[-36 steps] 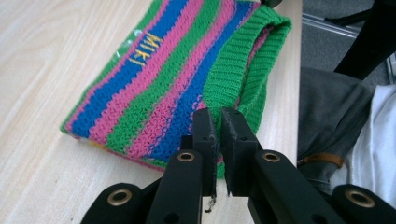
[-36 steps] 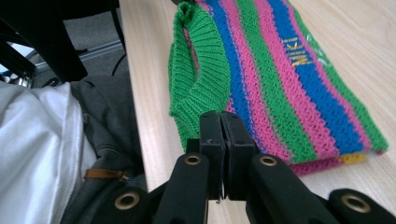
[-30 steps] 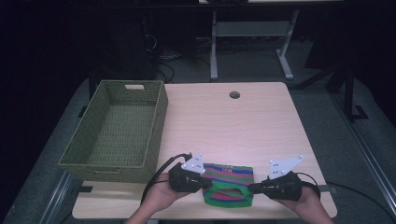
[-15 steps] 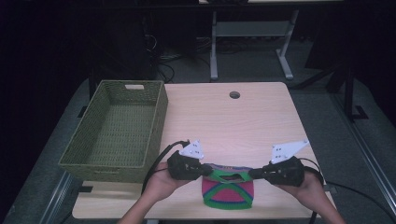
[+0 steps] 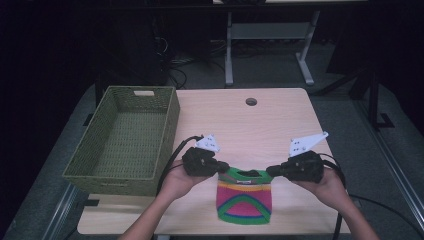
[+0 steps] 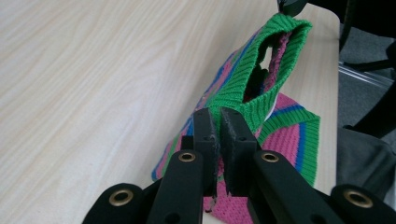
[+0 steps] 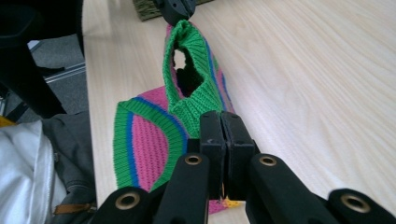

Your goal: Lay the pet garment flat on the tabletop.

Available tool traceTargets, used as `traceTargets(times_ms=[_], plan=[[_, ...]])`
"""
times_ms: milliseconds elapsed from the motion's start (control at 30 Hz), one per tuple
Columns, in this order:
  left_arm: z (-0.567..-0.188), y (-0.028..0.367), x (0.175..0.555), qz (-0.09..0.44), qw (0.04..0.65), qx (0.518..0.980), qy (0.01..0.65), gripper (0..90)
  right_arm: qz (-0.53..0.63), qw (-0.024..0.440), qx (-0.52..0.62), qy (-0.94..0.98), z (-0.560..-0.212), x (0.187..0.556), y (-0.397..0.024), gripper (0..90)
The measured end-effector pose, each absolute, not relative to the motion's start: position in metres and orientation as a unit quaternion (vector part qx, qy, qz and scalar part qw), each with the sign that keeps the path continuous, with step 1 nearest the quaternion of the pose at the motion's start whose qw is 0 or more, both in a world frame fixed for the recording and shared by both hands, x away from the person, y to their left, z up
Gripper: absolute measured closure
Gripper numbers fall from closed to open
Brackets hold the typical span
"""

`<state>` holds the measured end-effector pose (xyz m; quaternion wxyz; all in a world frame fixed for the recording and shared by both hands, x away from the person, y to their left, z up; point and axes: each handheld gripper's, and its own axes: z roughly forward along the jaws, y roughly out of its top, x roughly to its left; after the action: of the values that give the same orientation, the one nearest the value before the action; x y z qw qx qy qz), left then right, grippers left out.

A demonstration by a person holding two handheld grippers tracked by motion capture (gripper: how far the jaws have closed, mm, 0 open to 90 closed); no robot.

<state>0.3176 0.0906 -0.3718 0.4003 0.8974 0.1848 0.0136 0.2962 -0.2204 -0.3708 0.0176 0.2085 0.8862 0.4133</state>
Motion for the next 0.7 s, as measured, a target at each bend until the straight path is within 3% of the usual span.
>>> traceTargets(times_ms=[700], plan=[[-0.376,0.085,0.345,0.024,0.401,0.890,0.216,85.7,0.405,0.024,0.229,0.885,-0.368,0.327,-0.219,88.2]])
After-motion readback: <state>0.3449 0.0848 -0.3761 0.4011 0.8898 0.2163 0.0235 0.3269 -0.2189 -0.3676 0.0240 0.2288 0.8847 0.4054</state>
